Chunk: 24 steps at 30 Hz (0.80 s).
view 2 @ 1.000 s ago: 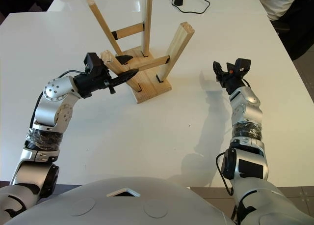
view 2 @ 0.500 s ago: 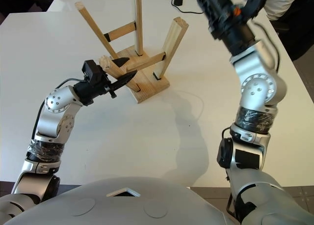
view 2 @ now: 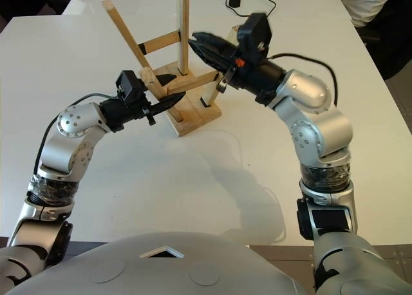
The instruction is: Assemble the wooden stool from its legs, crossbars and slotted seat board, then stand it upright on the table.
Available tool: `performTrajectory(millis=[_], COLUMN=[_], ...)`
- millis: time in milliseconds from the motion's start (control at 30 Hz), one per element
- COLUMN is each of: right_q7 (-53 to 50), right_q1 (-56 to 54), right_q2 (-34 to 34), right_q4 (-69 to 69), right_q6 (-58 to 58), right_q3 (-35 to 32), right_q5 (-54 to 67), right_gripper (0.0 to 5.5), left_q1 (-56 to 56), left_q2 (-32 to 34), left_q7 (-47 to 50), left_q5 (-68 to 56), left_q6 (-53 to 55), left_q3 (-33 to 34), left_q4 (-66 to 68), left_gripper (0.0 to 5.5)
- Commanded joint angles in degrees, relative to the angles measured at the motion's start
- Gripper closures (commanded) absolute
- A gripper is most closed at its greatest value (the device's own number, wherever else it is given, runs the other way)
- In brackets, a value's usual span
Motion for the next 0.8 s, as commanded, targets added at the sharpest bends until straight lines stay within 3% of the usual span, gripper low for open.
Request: performTrajectory(millis=[33, 367, 533, 800], right_q7=[-0.35, -1.84, -0.94, -4.24], right_q1=[1.38, 4.39, 6.07, 1.24], right_q2=[1.44, 5.11, 4.27, 9.54], right_q4=[2.31, 5.6, 9.06, 2.67], right_q6=[-4.41, -10.25, -12.56, -6.24], right_q3=[3.29, 10.46, 13.61, 5.91], right_q5=[-5.76, -16.37, -21.73, -13.72], right_gripper=[5.5, 5.5, 5.5, 5.5], left_q1=[0.51, 5.36, 6.45, 9.96], left_q2=[3.5, -0.02, 0.32, 0.28], left_q7=[-2.27, -0.82, -1.07, 0.24], left_q5=[2.14, -3.41, -0.86, 0.62], left_q6=[5.49, 3.45, 2.23, -1.66], left_q3=[-1.27, 3.78, 1.98, 2.51], left_q4=[3.83, 2.51, 2.3, 1.27], left_gripper=[3.47, 3.47, 3.47, 3.47])
